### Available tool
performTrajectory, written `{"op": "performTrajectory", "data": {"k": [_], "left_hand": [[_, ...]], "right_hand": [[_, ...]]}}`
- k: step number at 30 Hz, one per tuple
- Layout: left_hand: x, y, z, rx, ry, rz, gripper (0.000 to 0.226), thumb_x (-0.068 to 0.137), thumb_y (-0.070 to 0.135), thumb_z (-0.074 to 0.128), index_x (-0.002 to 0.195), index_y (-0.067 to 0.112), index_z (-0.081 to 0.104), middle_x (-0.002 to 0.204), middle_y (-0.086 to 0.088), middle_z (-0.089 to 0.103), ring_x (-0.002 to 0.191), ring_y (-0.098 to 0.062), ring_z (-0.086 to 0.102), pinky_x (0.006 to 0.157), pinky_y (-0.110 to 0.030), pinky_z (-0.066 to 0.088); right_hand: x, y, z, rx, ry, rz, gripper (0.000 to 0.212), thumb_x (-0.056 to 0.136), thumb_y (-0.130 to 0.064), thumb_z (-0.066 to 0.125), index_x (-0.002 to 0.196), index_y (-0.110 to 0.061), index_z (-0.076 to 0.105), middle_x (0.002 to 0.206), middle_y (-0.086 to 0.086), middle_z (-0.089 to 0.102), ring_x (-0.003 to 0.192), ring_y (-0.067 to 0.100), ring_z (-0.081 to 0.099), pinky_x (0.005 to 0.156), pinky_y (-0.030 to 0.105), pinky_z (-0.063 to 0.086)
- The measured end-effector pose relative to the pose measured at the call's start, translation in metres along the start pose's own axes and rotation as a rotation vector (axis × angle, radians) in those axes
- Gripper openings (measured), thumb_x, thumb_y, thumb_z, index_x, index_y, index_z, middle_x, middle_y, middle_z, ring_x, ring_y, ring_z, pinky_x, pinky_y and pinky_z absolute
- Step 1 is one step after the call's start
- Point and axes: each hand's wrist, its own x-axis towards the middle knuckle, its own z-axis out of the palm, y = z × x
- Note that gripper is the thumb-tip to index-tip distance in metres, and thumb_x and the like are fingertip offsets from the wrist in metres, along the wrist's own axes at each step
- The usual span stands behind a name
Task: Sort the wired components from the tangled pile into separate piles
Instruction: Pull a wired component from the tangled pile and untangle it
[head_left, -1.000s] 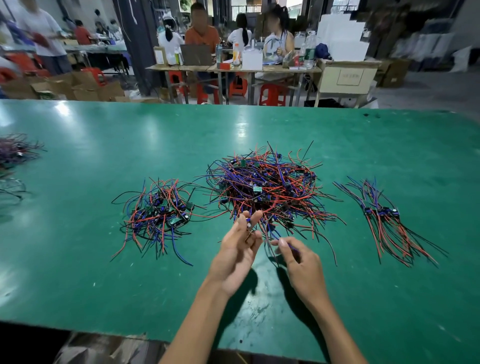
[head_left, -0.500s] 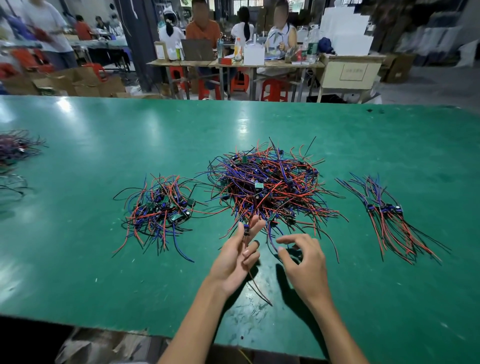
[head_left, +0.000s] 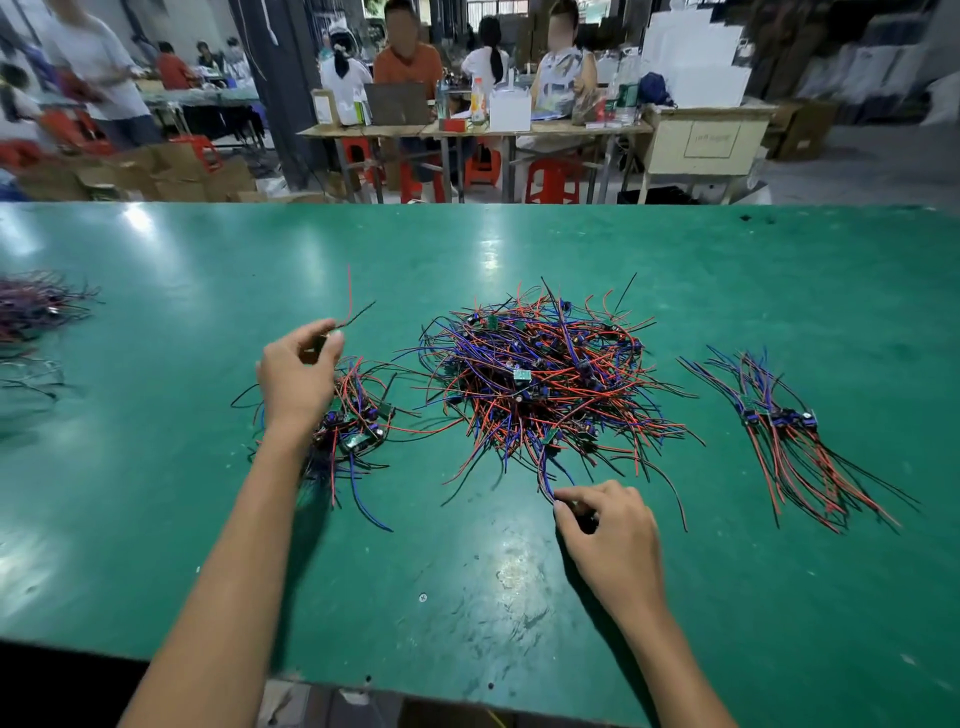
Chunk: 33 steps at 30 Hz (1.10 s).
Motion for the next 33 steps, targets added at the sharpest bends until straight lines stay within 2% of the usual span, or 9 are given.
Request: {"op": "performTrajectory", "data": {"k": [5, 9, 12, 14, 19, 22, 27, 31, 33], "left_hand": [[-0.020, -0.019, 0.006, 0.585, -0.175, -0.060, 0.043, 0.091, 0.026, 0.072, 0.131, 0.013, 0.067, 0.134, -0.018, 0.063, 0.128, -0.034, 0.052, 0.109, -0.045, 0.041], [-0.091, 0.006, 0.042, 0.435, -0.169, 0.359, 0.015, 0.091, 0.023, 0.070, 0.105, 0.025, 0.075, 0.105, 0.001, 0.070, 0.097, -0.018, 0.060, 0.085, -0.036, 0.048], [-0.143, 0.027, 0.082, -0.014, -0.483, -0.090, 0.025, 0.100, 0.038, 0.059, 0.088, 0.020, 0.073, 0.072, 0.005, 0.074, 0.054, -0.007, 0.063, 0.053, -0.024, 0.054], [-0.157, 0.030, 0.101, -0.216, -0.547, -0.381, 0.037, 0.102, 0.037, 0.057, 0.081, 0.010, 0.071, 0.069, -0.004, 0.075, 0.047, -0.011, 0.061, 0.045, -0.022, 0.049], [-0.161, 0.029, 0.106, -0.331, -0.542, -0.440, 0.020, 0.096, 0.019, 0.068, 0.083, 0.006, 0.076, 0.067, -0.004, 0.071, 0.053, -0.012, 0.061, 0.051, -0.022, 0.051], [-0.161, 0.032, 0.094, -0.447, -0.613, -0.512, 0.010, 0.091, 0.010, 0.073, 0.100, 0.007, 0.076, 0.073, -0.001, 0.075, 0.059, -0.011, 0.067, 0.054, -0.021, 0.054], [-0.162, 0.033, 0.070, -0.536, -0.736, -0.477, 0.049, 0.075, 0.017, 0.085, 0.119, 0.011, 0.065, 0.087, -0.013, 0.077, 0.070, -0.019, 0.071, 0.068, -0.026, 0.058], [-0.164, 0.037, 0.061, -0.467, -0.814, -0.435, 0.051, 0.073, 0.023, 0.087, 0.118, 0.012, 0.066, 0.092, -0.014, 0.078, 0.054, -0.016, 0.062, 0.051, -0.021, 0.050], [-0.166, 0.037, 0.060, -0.445, -0.831, -0.439, 0.051, 0.071, 0.025, 0.087, 0.115, 0.012, 0.067, 0.091, -0.014, 0.078, 0.050, -0.013, 0.058, 0.046, -0.020, 0.046]], "right_hand": [[-0.003, -0.003, 0.001, -0.083, 0.077, -0.070, 0.004, 0.088, -0.025, 0.077, 0.085, -0.024, 0.076, 0.080, -0.013, 0.057, 0.082, 0.013, 0.048, 0.074, 0.031, 0.033], [-0.005, -0.007, -0.004, 0.025, 0.212, -0.169, 0.004, 0.094, -0.022, 0.071, 0.092, -0.025, 0.071, 0.091, -0.014, 0.063, 0.086, 0.013, 0.055, 0.079, 0.031, 0.037], [-0.010, -0.008, -0.004, 0.035, 0.261, -0.395, 0.004, 0.093, -0.022, 0.069, 0.096, -0.020, 0.071, 0.092, -0.008, 0.065, 0.085, 0.017, 0.058, 0.076, 0.033, 0.044], [-0.014, -0.009, -0.002, -0.011, 0.228, -0.533, 0.006, 0.093, -0.019, 0.070, 0.097, -0.015, 0.073, 0.092, -0.003, 0.066, 0.083, 0.021, 0.059, 0.073, 0.035, 0.049], [-0.020, -0.015, -0.006, 0.008, 0.133, -0.686, 0.010, 0.097, -0.023, 0.067, 0.095, -0.014, 0.072, 0.092, -0.003, 0.068, 0.082, 0.019, 0.059, 0.074, 0.030, 0.048], [-0.020, -0.014, -0.010, 0.084, 0.052, -0.613, 0.028, 0.100, -0.036, 0.054, 0.085, -0.018, 0.070, 0.084, -0.009, 0.065, 0.080, 0.015, 0.054, 0.072, 0.032, 0.045], [-0.009, -0.013, -0.010, 0.213, -0.074, -0.138, 0.039, 0.103, -0.048, 0.041, 0.095, -0.028, 0.074, 0.090, -0.011, 0.069, 0.087, 0.003, 0.054, 0.079, 0.028, 0.047], [0.000, -0.008, -0.015, 0.698, -0.132, 0.064, 0.020, 0.102, -0.017, 0.059, 0.113, -0.025, 0.073, 0.107, 0.003, 0.073, 0.093, 0.002, 0.068, 0.076, 0.011, 0.049], [-0.001, -0.005, -0.018, 0.770, -0.099, 0.043, 0.023, 0.100, -0.007, 0.061, 0.101, -0.023, 0.077, 0.095, 0.001, 0.077, 0.068, 0.002, 0.064, 0.060, 0.010, 0.047]]}}
